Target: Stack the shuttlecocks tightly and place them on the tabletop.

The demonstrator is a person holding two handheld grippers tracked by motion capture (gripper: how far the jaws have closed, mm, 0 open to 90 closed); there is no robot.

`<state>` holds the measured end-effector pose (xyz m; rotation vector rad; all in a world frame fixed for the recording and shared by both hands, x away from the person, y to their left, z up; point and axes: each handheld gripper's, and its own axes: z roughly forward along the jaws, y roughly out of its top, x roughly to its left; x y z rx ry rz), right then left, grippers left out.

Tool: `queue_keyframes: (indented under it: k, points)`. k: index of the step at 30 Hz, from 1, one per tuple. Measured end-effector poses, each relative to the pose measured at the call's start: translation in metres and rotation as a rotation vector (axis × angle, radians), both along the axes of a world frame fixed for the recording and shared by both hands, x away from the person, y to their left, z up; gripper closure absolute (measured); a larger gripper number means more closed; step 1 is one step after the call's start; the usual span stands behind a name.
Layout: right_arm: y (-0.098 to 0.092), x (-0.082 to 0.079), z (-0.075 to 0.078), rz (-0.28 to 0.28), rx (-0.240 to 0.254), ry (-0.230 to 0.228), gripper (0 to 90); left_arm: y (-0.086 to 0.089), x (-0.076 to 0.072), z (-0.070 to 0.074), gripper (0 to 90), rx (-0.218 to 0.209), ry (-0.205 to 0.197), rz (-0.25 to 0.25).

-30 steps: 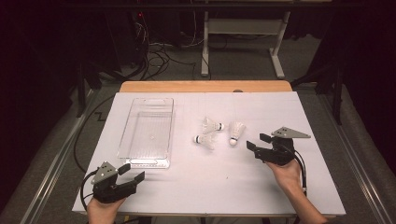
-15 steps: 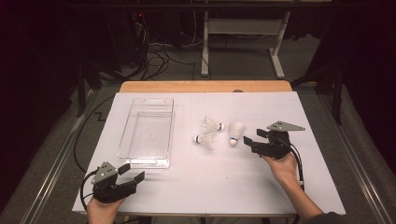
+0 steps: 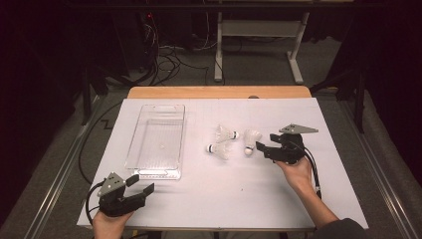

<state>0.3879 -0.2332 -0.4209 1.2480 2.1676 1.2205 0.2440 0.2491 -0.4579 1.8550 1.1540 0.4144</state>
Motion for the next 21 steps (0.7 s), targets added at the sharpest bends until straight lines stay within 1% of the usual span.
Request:
queue_keyframes:
  k: [6,11,13,18,21]
  points:
    - [0.004,0.006,0.003,0.004,-0.027,-0.002,32.3,0.000,0.000,0.000,32.9,0.006,0.003,-0.004]
    - [0.005,0.012,0.009,0.002,-0.028,0.002,32.6,0.000,0.000,0.000,32.9,-0.001,0.002,0.000]
    - [0.005,0.015,0.011,0.003,-0.041,0.014,33.2,0.000,0.000,0.000,33.0,-0.001,0.001,0.000]
    - [0.006,0.022,0.015,-0.002,-0.053,0.023,34.8,0.001,0.000,0.000,33.1,-0.005,0.000,0.001]
    - [0.008,0.028,0.016,-0.001,-0.070,0.048,35.6,0.000,0.000,0.000,33.0,-0.003,0.001,-0.001]
